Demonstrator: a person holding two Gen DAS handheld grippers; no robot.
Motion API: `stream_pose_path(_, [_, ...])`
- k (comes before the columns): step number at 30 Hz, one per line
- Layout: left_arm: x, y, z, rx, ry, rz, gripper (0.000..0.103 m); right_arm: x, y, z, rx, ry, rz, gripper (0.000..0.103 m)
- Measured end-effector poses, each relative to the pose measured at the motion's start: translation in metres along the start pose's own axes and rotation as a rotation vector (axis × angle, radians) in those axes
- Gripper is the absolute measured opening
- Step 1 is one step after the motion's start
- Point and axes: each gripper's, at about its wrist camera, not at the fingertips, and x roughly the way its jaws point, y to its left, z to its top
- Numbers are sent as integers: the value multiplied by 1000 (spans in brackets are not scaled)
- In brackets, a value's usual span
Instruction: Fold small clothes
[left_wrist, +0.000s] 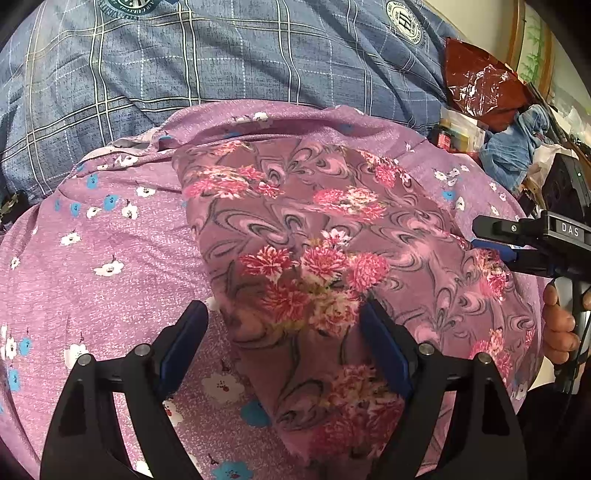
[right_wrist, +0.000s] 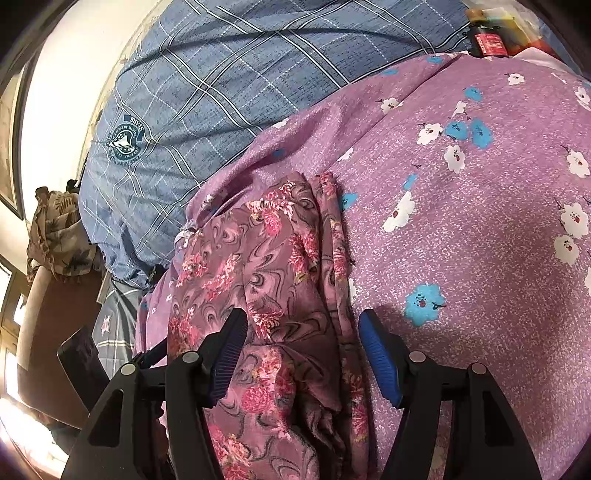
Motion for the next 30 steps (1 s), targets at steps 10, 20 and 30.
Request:
stream_pose_path(10, [5, 1, 4, -13, 1, -31, 86, 12, -6, 5, 19, 32, 30, 66])
stream_pose_path(20, [13, 8, 8, -68, 18, -86, 86, 27, -3, 7, 13, 75, 90, 66])
stream_pose_path(30, [17, 10, 12, -98, 27, -142, 86, 37, 4, 5, -33, 93, 107, 63])
